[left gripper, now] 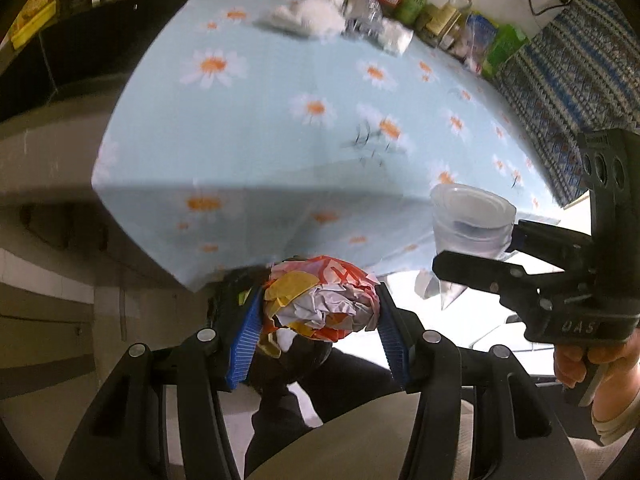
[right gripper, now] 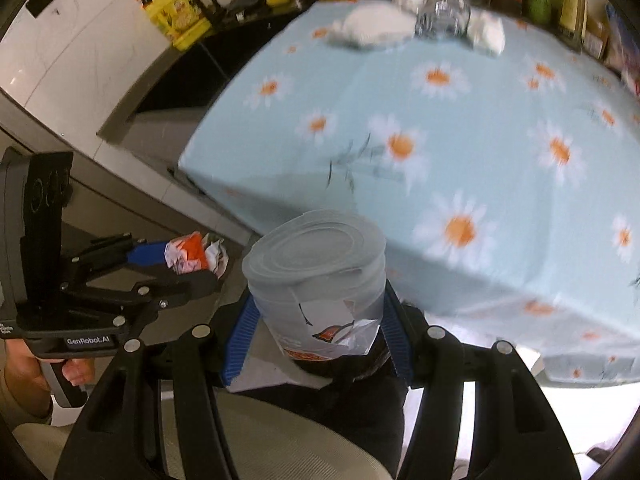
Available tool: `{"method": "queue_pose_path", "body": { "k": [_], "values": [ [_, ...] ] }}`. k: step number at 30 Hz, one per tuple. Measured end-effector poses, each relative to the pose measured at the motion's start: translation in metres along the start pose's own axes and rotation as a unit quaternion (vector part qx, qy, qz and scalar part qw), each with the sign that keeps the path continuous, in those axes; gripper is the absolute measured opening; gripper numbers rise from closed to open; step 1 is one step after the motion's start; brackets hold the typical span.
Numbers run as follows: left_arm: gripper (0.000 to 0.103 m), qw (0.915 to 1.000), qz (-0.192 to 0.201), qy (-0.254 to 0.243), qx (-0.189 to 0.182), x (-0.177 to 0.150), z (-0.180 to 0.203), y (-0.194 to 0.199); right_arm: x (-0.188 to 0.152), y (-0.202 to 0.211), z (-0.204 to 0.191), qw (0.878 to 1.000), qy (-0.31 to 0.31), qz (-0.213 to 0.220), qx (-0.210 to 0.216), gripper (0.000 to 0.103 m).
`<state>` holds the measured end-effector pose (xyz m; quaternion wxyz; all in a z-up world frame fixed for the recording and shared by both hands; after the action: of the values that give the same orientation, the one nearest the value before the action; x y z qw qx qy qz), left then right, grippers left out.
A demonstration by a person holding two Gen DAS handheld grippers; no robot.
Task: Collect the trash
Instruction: 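Carry the orange wrapper and clear cup over the bin and open both tools, then move both tools back up over the table toward the remaining trash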
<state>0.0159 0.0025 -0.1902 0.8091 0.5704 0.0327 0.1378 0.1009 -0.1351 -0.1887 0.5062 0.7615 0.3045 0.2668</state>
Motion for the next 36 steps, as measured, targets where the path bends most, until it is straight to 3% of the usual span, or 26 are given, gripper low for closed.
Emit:
{"method": "queue_pose_path", "body": {
  "k": [11, 22, 25, 29, 31, 36],
  "values": [
    [0.052, 0.9978, -0.058, 0.030, -0.005, -0.015, -0.031, -0.052, -0.012, -0.056, 0.010, 0.997, -0.042, -0.056, 0.027, 0.058],
    [0.052, 0.9956, -0.087, 0.035, -0.010, -0.017, -0.037, -0.078, -0.010, -0.077, 0.007, 0.995, -0.058, -0.075, 0.036, 0.059],
    [0.055, 0.9950, -0.091, 0.038, -0.011, -0.015, -0.039, -0.079, -0.008, -0.074, 0.009, 0.995, -0.059, -0.072, 0.039, 0.060],
    [0.070, 0.9946, -0.093, 0.047, -0.009, -0.013, -0.040, -0.079, -0.006, -0.068, 0.011, 0.996, -0.062, -0.058, 0.036, 0.073],
    [0.074, 0.9947, -0.090, 0.048, -0.003, -0.012, -0.041, -0.078, -0.006, -0.067, 0.017, 0.995, -0.068, -0.059, 0.043, 0.073],
    [0.074, 0.9945, -0.088, 0.057, -0.001, -0.009, -0.045, -0.076, -0.006, -0.062, 0.024, 0.994, -0.077, -0.056, 0.045, 0.073]
  ]
}}
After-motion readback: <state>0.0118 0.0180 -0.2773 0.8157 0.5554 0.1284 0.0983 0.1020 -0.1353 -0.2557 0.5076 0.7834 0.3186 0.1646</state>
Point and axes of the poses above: each gripper's, at about its wrist camera, not at the fingertips, and y roughly against the way its jaws point, z to its right, x to its top, the point moved 3 cm from there along -y, roughly the way its jaws point, and after that the axes turned 14 degrees about -z, right-handed, at the moved point
